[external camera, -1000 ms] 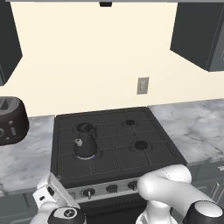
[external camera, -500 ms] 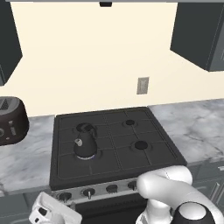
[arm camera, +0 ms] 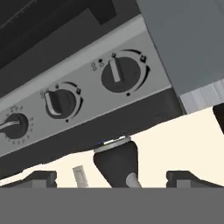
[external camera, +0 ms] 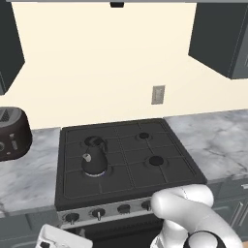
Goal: The kettle is done boiling. Turn off the stove, then wait for 300 timesteps before moving the kettle to the dining table.
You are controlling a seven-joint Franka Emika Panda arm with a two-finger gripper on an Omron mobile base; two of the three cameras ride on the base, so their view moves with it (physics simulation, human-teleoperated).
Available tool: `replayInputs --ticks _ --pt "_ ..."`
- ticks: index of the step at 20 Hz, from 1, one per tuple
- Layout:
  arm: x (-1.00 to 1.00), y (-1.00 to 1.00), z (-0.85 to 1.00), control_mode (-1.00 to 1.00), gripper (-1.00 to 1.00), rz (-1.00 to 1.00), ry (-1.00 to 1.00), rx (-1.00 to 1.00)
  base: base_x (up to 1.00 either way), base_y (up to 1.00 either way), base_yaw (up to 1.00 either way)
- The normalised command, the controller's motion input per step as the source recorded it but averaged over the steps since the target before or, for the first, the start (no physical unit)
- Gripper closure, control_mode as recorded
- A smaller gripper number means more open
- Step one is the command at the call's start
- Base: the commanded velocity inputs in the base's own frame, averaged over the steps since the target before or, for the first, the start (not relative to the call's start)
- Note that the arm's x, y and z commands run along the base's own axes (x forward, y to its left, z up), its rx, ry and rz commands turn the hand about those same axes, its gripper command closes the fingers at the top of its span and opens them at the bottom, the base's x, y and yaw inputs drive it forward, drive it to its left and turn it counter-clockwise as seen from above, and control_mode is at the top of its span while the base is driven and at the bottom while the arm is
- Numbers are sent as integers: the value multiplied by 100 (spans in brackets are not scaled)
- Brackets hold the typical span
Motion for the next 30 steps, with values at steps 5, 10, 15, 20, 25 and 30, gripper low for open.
replayInputs --ticks 5,10,15,20,25,30 --pt "10 -12 -12 -100 -100 0 5 -13 0 0 0" --pt "2 -7 -16 -100 -100 0 3 -13 0 0 0" --pt "0 -13 -4 -100 -100 0 0 -11 0 0 0" --pt "2 -17 0 -100 -100 3 0 -9 0 0 0" --pt "25 -5 -12 -100 -100 5 0 -7 0 0 0" --pt "38 0 -15 -100 -100 5 0 -6 0 0 0"
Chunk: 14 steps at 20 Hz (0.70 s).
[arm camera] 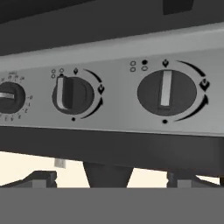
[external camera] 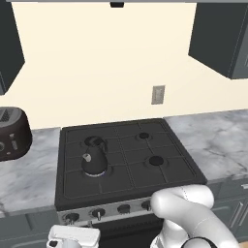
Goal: The kettle is done boiling. Turn off the stove, then wait for 300 timesteps before moving the kettle to the dining table.
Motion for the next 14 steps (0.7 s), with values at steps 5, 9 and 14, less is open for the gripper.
replayInputs --ticks 5,9,14 --pt "16 18 -27 -100 -100 6 0 -6 0 0 0" --pt "8 25 -26 -100 -100 5 0 -7 0 0 0" --pt "15 9 -7 -100 -100 2 0 -3 0 0 0"
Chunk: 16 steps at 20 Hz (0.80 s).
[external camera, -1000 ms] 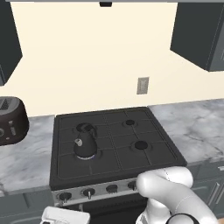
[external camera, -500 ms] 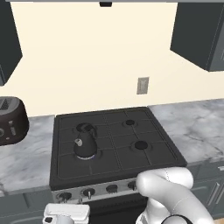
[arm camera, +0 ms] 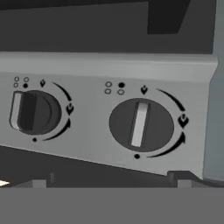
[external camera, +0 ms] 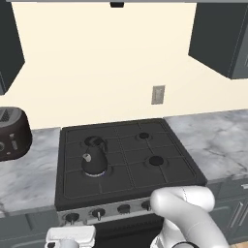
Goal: The kettle is done boiling. Turn off the stove, then wait for 300 timesteps before moving the kettle to the dining table.
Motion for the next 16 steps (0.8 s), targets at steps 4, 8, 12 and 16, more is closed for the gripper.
replayInputs --ticks 4,8,12,16 --pt "20 0 -16 -100 -100 0 0 -1 0 0 0" --pt "20 0 -38 -100 -100 0 0 -2 0 0 0" --pt "13 7 -37 -100 -100 0 0 -3 0 0 0" --pt "8 12 -27 -100 -100 0 0 -2 0 0 0"
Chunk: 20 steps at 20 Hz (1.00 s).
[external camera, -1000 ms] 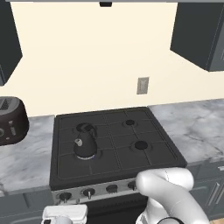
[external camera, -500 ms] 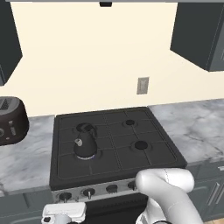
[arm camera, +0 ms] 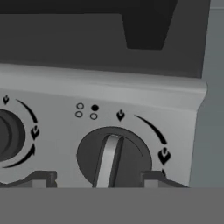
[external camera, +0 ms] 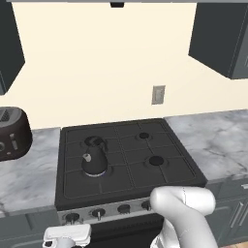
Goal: The kettle is done boiling. Turn off the stove, then wait for 300 timesteps before moving the kettle to the dining table.
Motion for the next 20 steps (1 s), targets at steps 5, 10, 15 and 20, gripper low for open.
replayInputs --ticks 5,10,15,20 --pt "1 5 -13 -100 -100 0 0 -1 0 0 0" --pt "7 0 -4 -100 100 0 0 0 0 0 0" --pt "22 0 0 -100 100 0 0 0 0 0 0" --pt "5 0 0 -100 100 0 0 0 0 0 0"
